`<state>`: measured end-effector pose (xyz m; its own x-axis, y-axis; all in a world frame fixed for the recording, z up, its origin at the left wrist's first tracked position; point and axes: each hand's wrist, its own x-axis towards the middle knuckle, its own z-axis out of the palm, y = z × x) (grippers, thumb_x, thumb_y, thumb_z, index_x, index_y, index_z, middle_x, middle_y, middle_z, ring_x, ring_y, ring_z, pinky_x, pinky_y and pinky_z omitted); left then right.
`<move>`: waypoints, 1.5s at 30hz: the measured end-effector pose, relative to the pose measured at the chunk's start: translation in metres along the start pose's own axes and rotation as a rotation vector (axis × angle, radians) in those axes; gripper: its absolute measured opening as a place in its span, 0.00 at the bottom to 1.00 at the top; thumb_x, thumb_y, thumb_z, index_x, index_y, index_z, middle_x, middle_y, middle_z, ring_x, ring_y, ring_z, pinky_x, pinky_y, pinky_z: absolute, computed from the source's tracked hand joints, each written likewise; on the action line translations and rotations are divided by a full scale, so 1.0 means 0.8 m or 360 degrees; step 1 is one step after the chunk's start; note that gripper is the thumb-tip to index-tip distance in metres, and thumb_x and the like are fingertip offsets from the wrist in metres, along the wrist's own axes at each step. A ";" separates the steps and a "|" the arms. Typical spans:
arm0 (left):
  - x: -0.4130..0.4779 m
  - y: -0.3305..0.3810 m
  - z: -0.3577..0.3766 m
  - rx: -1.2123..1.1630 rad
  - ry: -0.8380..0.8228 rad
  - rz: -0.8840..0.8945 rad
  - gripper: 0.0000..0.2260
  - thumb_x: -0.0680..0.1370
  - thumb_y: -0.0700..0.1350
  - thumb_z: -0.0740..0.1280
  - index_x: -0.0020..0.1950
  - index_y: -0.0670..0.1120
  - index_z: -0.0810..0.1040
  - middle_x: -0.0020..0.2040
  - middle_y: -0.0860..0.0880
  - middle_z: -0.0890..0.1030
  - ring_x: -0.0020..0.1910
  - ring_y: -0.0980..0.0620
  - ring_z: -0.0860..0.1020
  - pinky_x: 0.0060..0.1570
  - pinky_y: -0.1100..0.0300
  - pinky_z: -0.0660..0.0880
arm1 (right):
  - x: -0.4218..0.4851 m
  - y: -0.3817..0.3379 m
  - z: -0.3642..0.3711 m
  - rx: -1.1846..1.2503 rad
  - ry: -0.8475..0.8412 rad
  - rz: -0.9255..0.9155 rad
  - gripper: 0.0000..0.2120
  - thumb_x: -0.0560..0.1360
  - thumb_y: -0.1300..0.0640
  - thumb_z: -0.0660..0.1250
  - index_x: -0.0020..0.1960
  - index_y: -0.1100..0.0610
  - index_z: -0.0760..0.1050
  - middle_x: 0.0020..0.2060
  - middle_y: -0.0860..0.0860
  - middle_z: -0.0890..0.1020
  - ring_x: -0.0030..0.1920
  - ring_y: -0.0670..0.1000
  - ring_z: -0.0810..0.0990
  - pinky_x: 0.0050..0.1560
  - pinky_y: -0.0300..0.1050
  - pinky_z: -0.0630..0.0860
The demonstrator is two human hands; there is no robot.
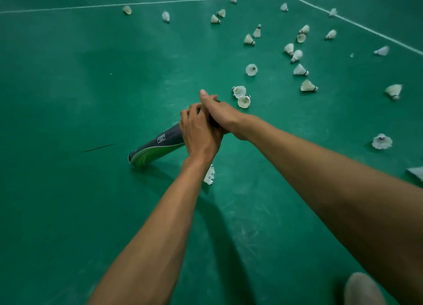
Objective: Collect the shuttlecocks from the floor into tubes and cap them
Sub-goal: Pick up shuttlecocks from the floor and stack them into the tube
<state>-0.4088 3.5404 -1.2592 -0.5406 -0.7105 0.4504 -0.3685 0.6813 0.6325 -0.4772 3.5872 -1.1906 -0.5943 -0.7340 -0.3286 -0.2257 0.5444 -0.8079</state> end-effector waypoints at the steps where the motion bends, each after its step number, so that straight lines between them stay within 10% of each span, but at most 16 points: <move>1: -0.001 0.003 0.005 -0.0011 -0.0046 0.0046 0.25 0.75 0.45 0.70 0.73 0.54 0.76 0.58 0.47 0.81 0.57 0.42 0.73 0.56 0.50 0.70 | 0.001 0.012 -0.007 0.0096 -0.0046 0.0031 0.38 0.80 0.29 0.47 0.66 0.58 0.77 0.64 0.60 0.79 0.62 0.57 0.80 0.64 0.53 0.76; 4: -0.007 0.003 0.014 0.0020 -0.0234 0.0174 0.29 0.72 0.44 0.73 0.74 0.53 0.76 0.60 0.47 0.81 0.58 0.42 0.74 0.57 0.48 0.71 | 0.008 0.043 -0.016 0.0284 0.0091 0.0080 0.37 0.80 0.30 0.51 0.60 0.60 0.79 0.61 0.64 0.81 0.60 0.59 0.82 0.59 0.54 0.79; 10: -0.013 -0.048 -0.002 0.0257 -0.0177 0.0067 0.35 0.67 0.44 0.78 0.74 0.56 0.74 0.61 0.49 0.80 0.59 0.43 0.75 0.59 0.49 0.71 | 0.017 0.102 0.026 0.0167 0.1172 -0.0064 0.30 0.80 0.40 0.49 0.33 0.54 0.81 0.32 0.52 0.84 0.38 0.57 0.83 0.43 0.49 0.77; 17: -0.018 -0.095 -0.039 0.0459 -0.0283 -0.0061 0.38 0.68 0.46 0.80 0.76 0.57 0.72 0.64 0.47 0.79 0.63 0.42 0.73 0.63 0.48 0.69 | -0.005 0.184 0.076 0.0068 -0.0205 0.0425 0.17 0.81 0.46 0.62 0.65 0.51 0.80 0.55 0.53 0.77 0.48 0.58 0.80 0.38 0.51 0.83; 27: -0.009 -0.092 -0.055 0.0478 -0.0237 -0.0084 0.38 0.66 0.47 0.79 0.76 0.57 0.72 0.64 0.48 0.80 0.63 0.42 0.75 0.64 0.48 0.69 | 0.036 0.171 0.151 0.0776 -0.0359 0.0873 0.17 0.81 0.53 0.63 0.67 0.57 0.67 0.60 0.54 0.74 0.47 0.57 0.78 0.37 0.52 0.81; 33: -0.001 -0.091 -0.074 0.0505 -0.0203 -0.0157 0.40 0.66 0.49 0.80 0.77 0.58 0.71 0.65 0.50 0.80 0.62 0.43 0.75 0.63 0.47 0.70 | 0.094 0.119 0.104 0.0740 0.0560 0.0395 0.13 0.70 0.53 0.69 0.49 0.61 0.82 0.43 0.57 0.85 0.44 0.61 0.84 0.45 0.59 0.83; 37: 0.005 -0.089 -0.083 0.0486 -0.0135 -0.0213 0.40 0.66 0.49 0.81 0.77 0.58 0.70 0.63 0.50 0.81 0.61 0.43 0.75 0.60 0.49 0.71 | 0.087 0.039 0.024 0.0520 0.0903 -0.0105 0.13 0.72 0.54 0.67 0.43 0.62 0.85 0.33 0.57 0.82 0.34 0.53 0.75 0.32 0.46 0.68; 45: 0.032 -0.048 -0.057 0.0317 0.0021 -0.0204 0.38 0.67 0.51 0.80 0.76 0.55 0.72 0.62 0.46 0.82 0.57 0.39 0.76 0.57 0.49 0.73 | 0.033 -0.006 0.011 -0.0119 0.0578 -0.0697 0.15 0.70 0.50 0.64 0.35 0.59 0.84 0.24 0.55 0.76 0.30 0.55 0.76 0.36 0.52 0.75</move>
<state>-0.3739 3.4881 -1.2431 -0.4706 -0.7948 0.3833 -0.5761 0.6058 0.5488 -0.4850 3.5622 -1.1998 -0.6571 -0.7184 0.2285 -0.5568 0.2582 -0.7895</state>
